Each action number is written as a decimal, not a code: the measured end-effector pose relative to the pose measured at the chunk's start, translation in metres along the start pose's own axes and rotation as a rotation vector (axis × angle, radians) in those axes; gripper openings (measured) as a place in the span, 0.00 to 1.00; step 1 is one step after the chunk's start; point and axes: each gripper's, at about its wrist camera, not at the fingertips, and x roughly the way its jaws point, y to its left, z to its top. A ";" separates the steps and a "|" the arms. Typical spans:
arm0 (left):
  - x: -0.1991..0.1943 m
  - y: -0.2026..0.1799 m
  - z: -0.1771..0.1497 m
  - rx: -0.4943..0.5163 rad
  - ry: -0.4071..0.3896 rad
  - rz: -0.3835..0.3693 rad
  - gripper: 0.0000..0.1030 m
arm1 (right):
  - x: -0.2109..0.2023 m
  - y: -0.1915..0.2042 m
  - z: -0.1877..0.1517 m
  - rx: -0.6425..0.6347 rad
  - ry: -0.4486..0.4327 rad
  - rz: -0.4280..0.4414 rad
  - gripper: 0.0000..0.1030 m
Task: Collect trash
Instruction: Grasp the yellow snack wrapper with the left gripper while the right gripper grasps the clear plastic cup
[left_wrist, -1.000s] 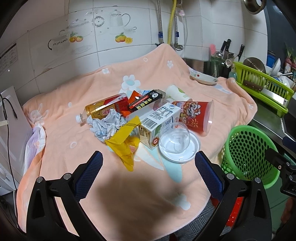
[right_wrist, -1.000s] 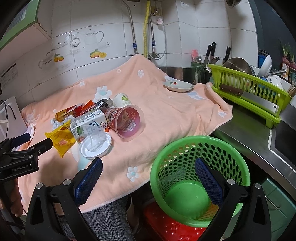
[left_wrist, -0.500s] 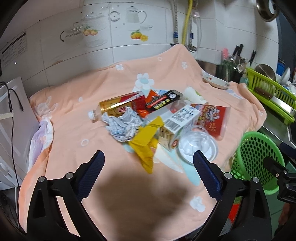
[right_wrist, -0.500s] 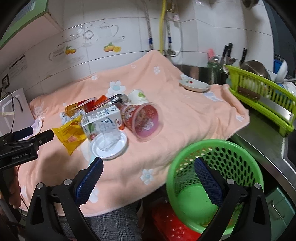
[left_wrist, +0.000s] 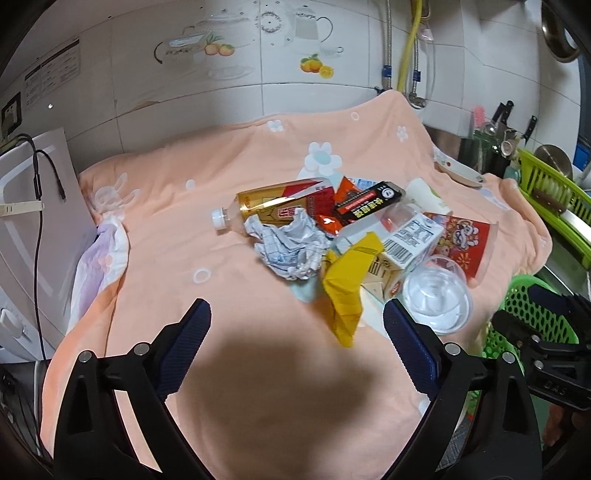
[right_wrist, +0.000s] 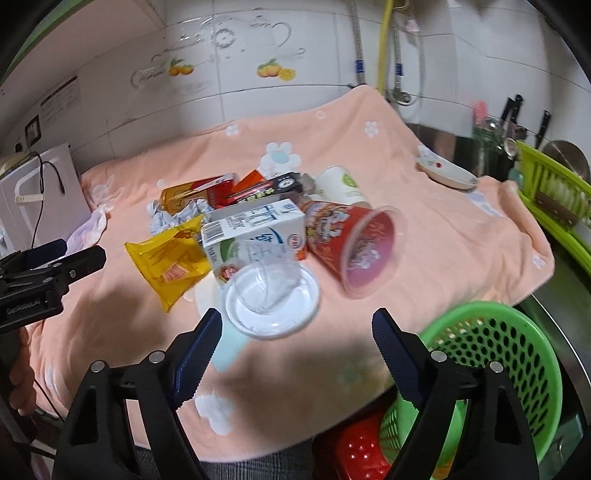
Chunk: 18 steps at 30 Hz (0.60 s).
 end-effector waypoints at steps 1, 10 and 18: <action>0.002 0.001 0.000 -0.002 0.005 -0.002 0.90 | 0.004 0.002 0.002 -0.004 0.005 0.004 0.76; 0.014 0.006 -0.002 -0.001 0.031 -0.018 0.87 | 0.037 0.013 0.016 -0.020 0.029 0.007 0.64; 0.028 0.000 0.000 0.021 0.057 -0.068 0.83 | 0.059 0.010 0.022 -0.007 0.048 0.009 0.37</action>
